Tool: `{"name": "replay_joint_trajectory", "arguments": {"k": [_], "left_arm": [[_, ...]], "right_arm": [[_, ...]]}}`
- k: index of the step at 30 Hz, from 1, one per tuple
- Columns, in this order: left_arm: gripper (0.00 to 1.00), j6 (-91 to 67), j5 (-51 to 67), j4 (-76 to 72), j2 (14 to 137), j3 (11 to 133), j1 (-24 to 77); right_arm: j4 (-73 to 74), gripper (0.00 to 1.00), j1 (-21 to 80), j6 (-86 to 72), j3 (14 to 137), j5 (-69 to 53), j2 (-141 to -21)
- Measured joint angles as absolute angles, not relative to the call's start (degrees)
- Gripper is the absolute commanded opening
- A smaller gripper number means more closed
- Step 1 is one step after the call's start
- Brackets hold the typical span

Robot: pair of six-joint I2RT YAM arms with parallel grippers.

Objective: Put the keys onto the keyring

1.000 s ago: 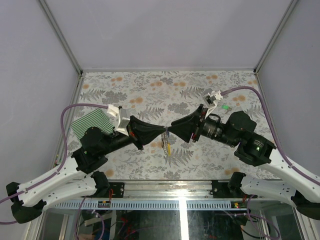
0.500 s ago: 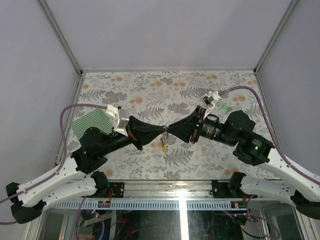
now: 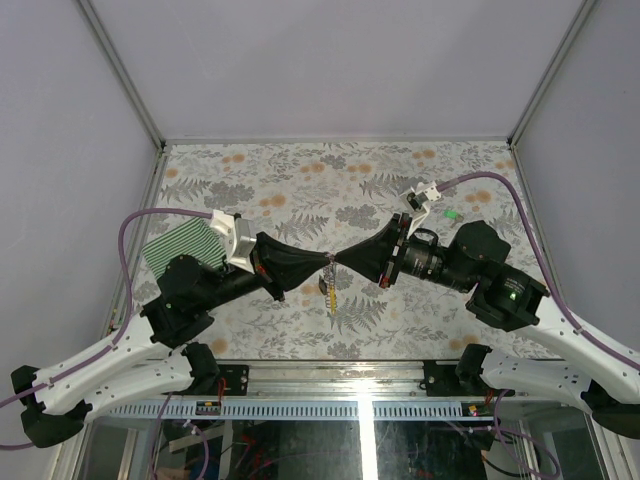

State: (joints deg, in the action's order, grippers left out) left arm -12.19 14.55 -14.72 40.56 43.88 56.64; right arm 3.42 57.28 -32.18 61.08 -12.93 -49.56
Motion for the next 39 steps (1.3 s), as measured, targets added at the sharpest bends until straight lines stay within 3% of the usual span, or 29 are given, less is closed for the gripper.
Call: {"name": "replay_joint_trajectory", "arguments": {"k": [22,34,39], "left_arm": [[0.00,-12.2,14.5,-14.7,41.6,43.9,56.6],[0.00,-12.2,14.5,-14.6,41.6,43.9,56.6],[0.00,-12.2,14.5,-14.7,41.6,44.0,56.6]], "right_arm": [[7.1,0.00,57.3,-32.2,61.1,-9.8,-49.3],[8.0,0.11,57.3,-32.2,61.1,-9.2,-50.2],[8.6,0.20,57.3,-32.1,61.1,-8.6,-50.2]]}}
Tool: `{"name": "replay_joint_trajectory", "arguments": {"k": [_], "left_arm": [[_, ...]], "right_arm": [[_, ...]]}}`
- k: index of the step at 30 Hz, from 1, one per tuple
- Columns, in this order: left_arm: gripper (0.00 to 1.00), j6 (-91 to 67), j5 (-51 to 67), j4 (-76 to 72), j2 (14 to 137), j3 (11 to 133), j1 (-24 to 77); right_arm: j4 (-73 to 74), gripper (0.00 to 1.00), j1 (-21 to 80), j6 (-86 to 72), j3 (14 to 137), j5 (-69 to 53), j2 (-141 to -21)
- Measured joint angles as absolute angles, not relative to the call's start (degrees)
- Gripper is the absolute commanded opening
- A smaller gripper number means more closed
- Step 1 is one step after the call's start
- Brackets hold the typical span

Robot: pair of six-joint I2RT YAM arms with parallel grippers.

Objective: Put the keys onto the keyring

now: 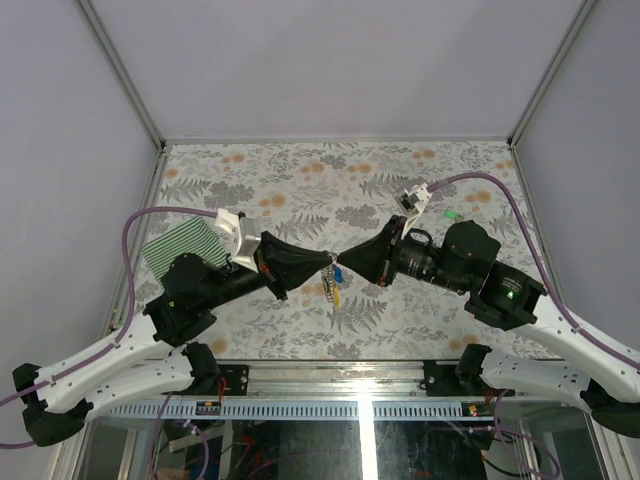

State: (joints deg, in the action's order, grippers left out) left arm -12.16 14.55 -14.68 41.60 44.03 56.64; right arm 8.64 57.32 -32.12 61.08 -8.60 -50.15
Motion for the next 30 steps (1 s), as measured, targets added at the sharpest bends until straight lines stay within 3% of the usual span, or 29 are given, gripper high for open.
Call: {"name": "replay_joint_trajectory", "arguments": {"k": [9,19,30], "left_arm": [[0.00,-12.2,14.6,-14.9,41.5,44.0,56.6],[0.00,-12.2,15.0,-15.0,41.0,44.2,56.6],[0.00,-13.4,16.4,-14.8,41.8,45.8,56.6]], "right_arm": [[8.7,0.42,57.3,-29.2,61.0,-8.8,-49.6],[1.1,0.51,57.3,-16.6,57.9,-11.6,-42.9],[3.6,0.51,57.3,-3.4,59.0,-14.1,-44.5]]}}
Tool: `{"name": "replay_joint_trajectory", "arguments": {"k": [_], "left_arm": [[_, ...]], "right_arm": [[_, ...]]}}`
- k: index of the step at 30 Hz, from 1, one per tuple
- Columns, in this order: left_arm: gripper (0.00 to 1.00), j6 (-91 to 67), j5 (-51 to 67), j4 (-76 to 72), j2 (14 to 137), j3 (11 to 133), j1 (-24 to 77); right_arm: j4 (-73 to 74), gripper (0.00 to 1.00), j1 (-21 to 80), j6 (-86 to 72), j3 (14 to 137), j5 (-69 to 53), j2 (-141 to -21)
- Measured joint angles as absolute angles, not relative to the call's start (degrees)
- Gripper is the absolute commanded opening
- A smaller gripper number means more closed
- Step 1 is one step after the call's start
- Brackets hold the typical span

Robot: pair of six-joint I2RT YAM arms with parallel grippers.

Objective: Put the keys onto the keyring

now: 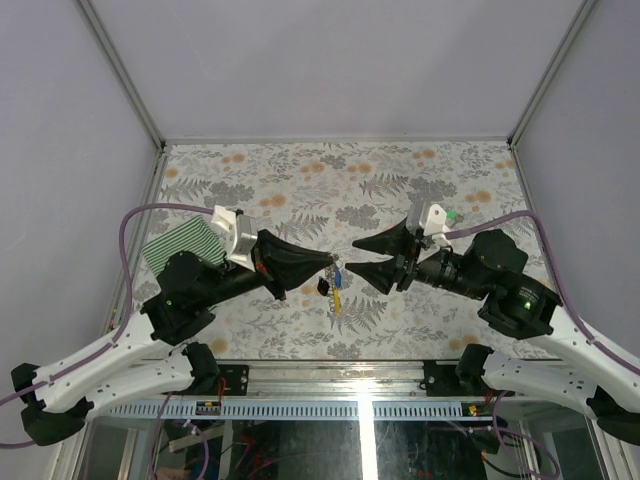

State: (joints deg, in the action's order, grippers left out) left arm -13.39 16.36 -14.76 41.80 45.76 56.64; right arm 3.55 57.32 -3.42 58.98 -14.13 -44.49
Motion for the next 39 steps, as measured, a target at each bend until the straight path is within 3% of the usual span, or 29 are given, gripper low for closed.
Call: {"name": "replay_joint_trajectory", "arguments": {"k": [11,20,29,39], "left_arm": [[0.00,-14.1,18.1,-14.5,44.2,47.9,56.6],[0.00,-14.3,18.9,-14.3,43.6,48.2,56.6],[0.00,-15.1,23.4,-15.2,43.8,48.8,56.6],[0.00,-15.4,25.3,-16.0,43.9,48.8,56.6]], "right_arm": [[4.7,0.50,56.4,-1.9,60.3,-20.6,-47.5],[-5.3,0.50,43.8,-9.4,58.3,-36.9,-48.2],[-12.1,0.40,43.4,-12.9,56.3,-45.5,-48.0],[-14.1,0.39,43.4,-14.2,56.3,-49.6,-48.6]]}}
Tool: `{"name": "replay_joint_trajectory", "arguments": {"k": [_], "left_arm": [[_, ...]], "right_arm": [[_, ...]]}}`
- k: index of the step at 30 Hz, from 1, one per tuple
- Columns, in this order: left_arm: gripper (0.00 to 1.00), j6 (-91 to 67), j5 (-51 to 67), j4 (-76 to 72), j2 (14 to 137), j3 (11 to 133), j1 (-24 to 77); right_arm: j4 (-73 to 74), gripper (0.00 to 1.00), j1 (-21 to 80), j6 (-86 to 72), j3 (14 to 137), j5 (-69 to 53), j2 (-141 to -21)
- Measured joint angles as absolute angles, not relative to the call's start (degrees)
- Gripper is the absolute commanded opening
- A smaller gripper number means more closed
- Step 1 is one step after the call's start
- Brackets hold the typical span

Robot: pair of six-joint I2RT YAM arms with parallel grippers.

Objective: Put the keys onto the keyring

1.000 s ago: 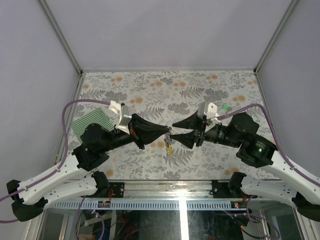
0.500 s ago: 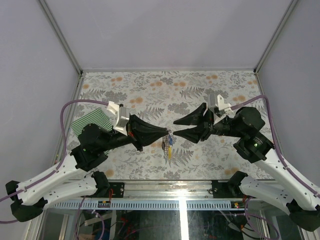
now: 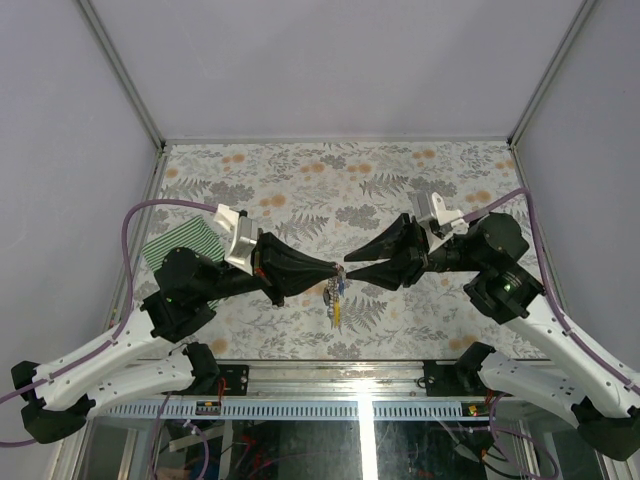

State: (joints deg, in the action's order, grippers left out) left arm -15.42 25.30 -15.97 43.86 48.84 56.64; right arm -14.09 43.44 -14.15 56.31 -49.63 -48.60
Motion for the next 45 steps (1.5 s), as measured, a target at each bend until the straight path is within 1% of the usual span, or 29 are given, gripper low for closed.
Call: {"name": "replay_joint_trajectory", "arguments": {"k": [6,12,19,24,27,29,30,32,34,37,45], "left_arm": [[0.00,-15.4,25.6,-16.0,44.1,48.8,56.6],[0.00,-15.4,25.6,-16.1,44.4,48.8,56.6],[0.00,-15.4,25.5,-16.1,44.4,48.8,56.6],[0.00,-15.4,25.5,-16.2,44.4,48.8,56.6],[0.01,-15.5,25.5,-16.4,44.4,48.8,56.6],[0.08,-15.5,25.5,-16.4,44.4,48.8,56.6],[0.15,-15.5,25.5,-16.3,44.4,48.8,56.6],[0.25,-15.2,25.2,-15.8,44.4,48.9,56.6],[0.31,-14.5,24.6,-14.5,44.4,49.5,56.6],[0.35,-12.8,23.2,-11.0,44.3,52.1,56.6],[0.36,-7.6,18.7,0.9,44.1,58.7,56.6]], "right_arm": [[-14.8,0.38,43.4,-15.3,56.3,-50.8,-50.6],[-15.8,0.32,43.4,-16.0,56.3,-52.1,-51.4],[-16.4,0.19,43.4,-16.7,56.3,-53.7,-52.1],[-17.0,0.00,43.4,-17.1,56.3,-54.7,-52.2],[-17.2,0.00,43.4,-17.2,56.3,-54.7,-52.2],[-17.2,0.00,43.4,-17.0,56.3,-54.7,-52.2],[-16.6,0.00,43.4,-16.4,56.4,-54.7,-52.2],[-13.7,0.00,43.4,-14.4,57.2,-54.6,-52.1],[-9.2,0.00,43.4,-11.7,58.7,-54.1,-52.0],[0.4,0.00,43.4,-6.5,62.6,-52.0,-52.0],[26.3,0.00,43.4,6.1,75.5,-43.9,-54.1]]}}
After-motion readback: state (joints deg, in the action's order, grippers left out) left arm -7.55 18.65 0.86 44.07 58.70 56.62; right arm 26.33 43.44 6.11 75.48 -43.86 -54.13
